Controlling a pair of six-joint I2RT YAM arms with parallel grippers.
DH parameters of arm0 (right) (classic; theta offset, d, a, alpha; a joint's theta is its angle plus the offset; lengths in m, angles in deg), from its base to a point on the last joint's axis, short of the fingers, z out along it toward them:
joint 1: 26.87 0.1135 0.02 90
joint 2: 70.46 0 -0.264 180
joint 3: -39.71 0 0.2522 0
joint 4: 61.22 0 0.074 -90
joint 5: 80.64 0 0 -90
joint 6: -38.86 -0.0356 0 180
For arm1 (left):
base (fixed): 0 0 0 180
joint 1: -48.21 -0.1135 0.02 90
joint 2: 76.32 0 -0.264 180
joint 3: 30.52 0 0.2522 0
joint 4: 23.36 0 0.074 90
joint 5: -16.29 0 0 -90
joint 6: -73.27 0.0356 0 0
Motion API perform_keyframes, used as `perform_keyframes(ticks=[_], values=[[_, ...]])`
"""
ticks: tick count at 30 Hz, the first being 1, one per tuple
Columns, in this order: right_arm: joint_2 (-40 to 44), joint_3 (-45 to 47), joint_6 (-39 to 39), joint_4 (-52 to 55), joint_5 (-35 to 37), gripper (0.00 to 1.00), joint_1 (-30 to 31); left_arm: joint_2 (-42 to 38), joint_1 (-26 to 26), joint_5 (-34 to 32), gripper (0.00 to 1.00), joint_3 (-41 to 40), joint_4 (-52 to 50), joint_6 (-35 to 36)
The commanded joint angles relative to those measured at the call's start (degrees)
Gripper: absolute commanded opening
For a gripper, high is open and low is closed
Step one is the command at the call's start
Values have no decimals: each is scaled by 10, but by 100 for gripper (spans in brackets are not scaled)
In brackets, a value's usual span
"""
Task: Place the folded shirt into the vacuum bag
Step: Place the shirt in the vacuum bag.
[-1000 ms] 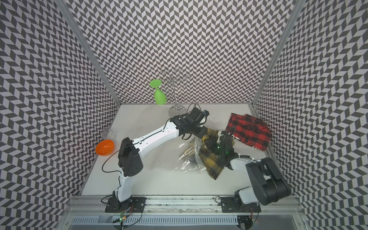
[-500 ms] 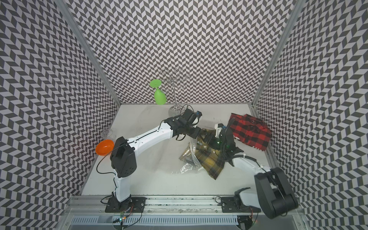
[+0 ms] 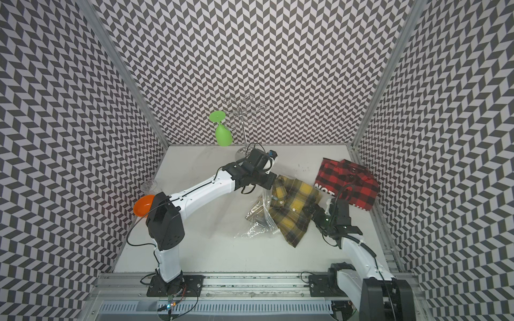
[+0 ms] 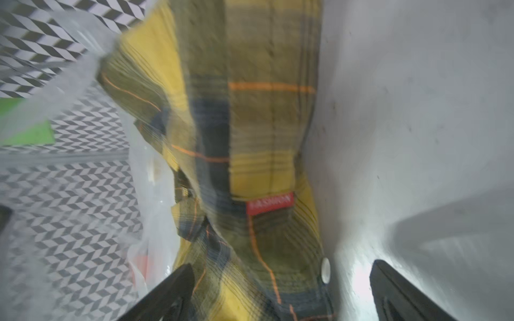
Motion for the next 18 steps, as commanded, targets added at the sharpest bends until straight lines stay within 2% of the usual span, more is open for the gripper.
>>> perform_keyframes(ticks=[1, 6, 10, 14, 18], values=[[-12, 22, 12, -66, -43, 99, 1, -7, -2, 20, 2, 3, 31, 3], [-89, 28, 10, -156, -59, 92, 19, 5, 10, 38, 2, 2, 35, 13], [-141, 21, 15, -217, -48, 68, 67, 17, 22, 55, 1, 9, 24, 32], [-155, -20, 53, -185, -21, 42, 91, 30, 32, 64, 1, 14, 9, 50], [-141, -72, 97, -130, -26, 37, 113, 49, 47, 68, 0, 36, -2, 58]])
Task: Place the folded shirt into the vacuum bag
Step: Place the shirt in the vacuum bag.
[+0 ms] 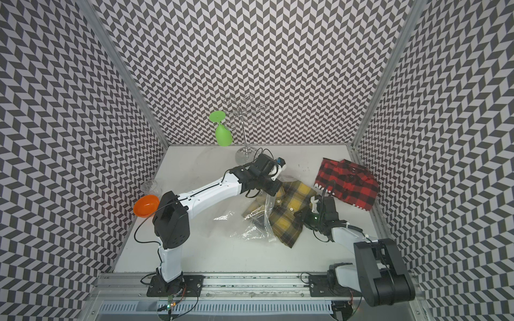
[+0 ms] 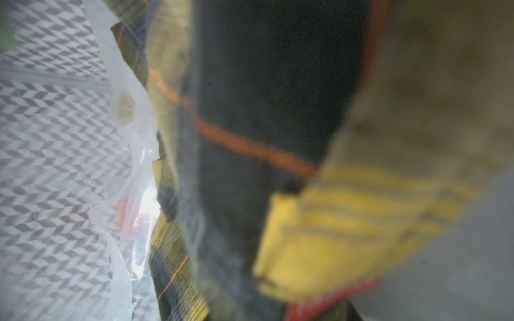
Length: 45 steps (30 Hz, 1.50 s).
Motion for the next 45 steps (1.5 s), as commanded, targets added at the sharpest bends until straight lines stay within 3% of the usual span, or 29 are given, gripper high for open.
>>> perform_keyframes(ticks=[1, 5, 7, 15, 22, 25, 29, 32, 35, 37, 40, 45], values=[[17, -52, 52, 8, -9, 35, 23, 18, 20, 30, 0, 35, 2, 18], [26, -69, 24, -30, -52, 31, 31, 42, 34, 42, 0, 64, -7, 17], [22, -62, -6, -75, -41, 30, 34, 46, 38, 49, 0, 74, -10, 13], [-102, -9, -96, -234, -43, 26, 47, 40, 37, 54, 0, 66, 5, -3], [-122, -76, -93, -230, -41, 27, 81, 53, 49, 73, 0, 101, 5, -11], [-119, -74, -134, -279, -86, 25, 85, 51, 52, 80, 0, 130, -21, -11], [-65, -93, -133, -250, -40, 26, 101, 17, 60, 85, 0, 125, -9, -15], [-116, -90, -146, -250, -25, 26, 98, 7, 61, 100, 0, 121, 3, -26], [-177, -61, -217, -363, -69, 25, 104, 4, 64, 110, 1, 147, -2, -25], [-175, -53, -255, -417, -60, 25, 117, 1, 64, 109, 1, 162, 1, -20], [-155, -84, -243, -378, -20, 27, 135, 8, 66, 132, 0, 187, 0, -20], [-110, -85, -271, -390, -42, 27, 116, 17, 90, 168, 1, 198, -25, -6]])
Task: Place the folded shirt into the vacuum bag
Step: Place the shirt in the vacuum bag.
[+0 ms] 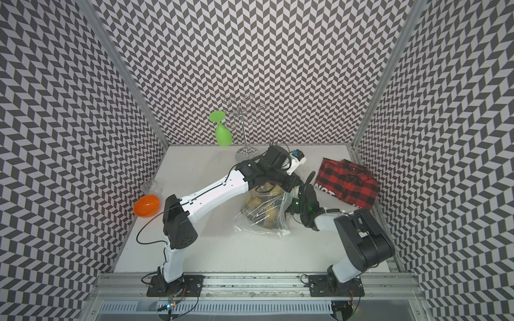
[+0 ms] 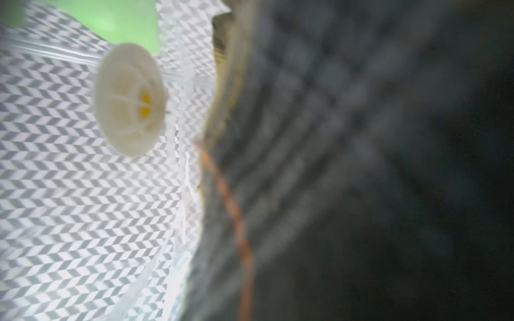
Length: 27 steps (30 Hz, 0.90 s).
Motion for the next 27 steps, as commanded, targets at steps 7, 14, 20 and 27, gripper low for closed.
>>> perform_keyframes(ticks=[7, 14, 20, 27], values=[[175, -3, -18, 49, -21, 25, -52, -98, 16, 12, 1, -139, 28, 52], [197, 46, -24, 34, -75, 23, -69, -114, -24, 39, 2, -207, 79, 47], [115, 16, -18, 57, 37, 25, -28, -84, -16, 62, 2, -133, 96, 23], [18, -51, 64, 139, 9, 63, -21, -90, -81, 18, 2, -162, 105, 9]])
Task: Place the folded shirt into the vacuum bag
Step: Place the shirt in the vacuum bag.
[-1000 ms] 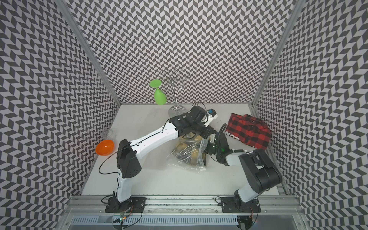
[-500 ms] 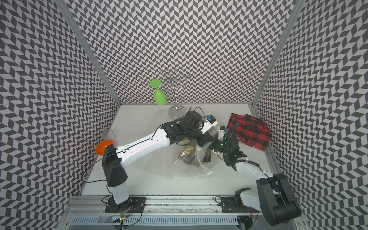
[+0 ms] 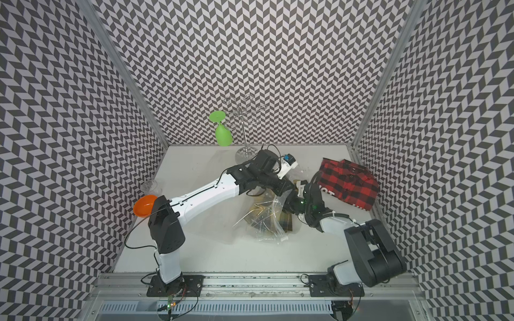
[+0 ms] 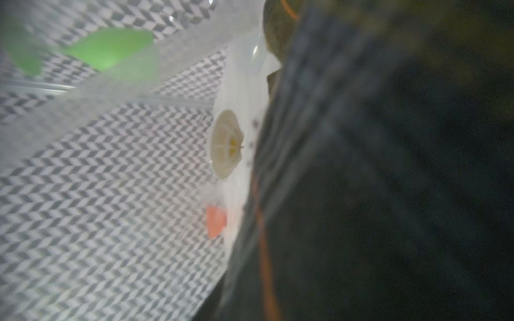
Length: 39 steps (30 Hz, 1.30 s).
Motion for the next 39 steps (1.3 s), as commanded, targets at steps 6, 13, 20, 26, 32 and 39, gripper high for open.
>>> perform_keyframes(ticks=[6, 13, 20, 26, 32, 39], values=[[64, -29, 148, 152, -40, 99, -32, -27, -76, -18, 2, -43, 40, -16], [174, -35, 246, 340, -25, 97, -124, -27, -93, -15, 2, -48, 38, -9], [151, 30, 248, 262, -17, 69, -183, -37, -94, 6, 2, -51, 37, -10], [59, 34, 209, 153, -25, 57, -156, -42, -93, 12, 1, -56, 37, -13], [-3, 18, 189, 108, -14, 57, -112, -46, -93, 16, 2, -56, 35, -14], [-53, 17, 127, 29, -22, 28, -83, -63, -102, -3, 1, -69, 32, -14]])
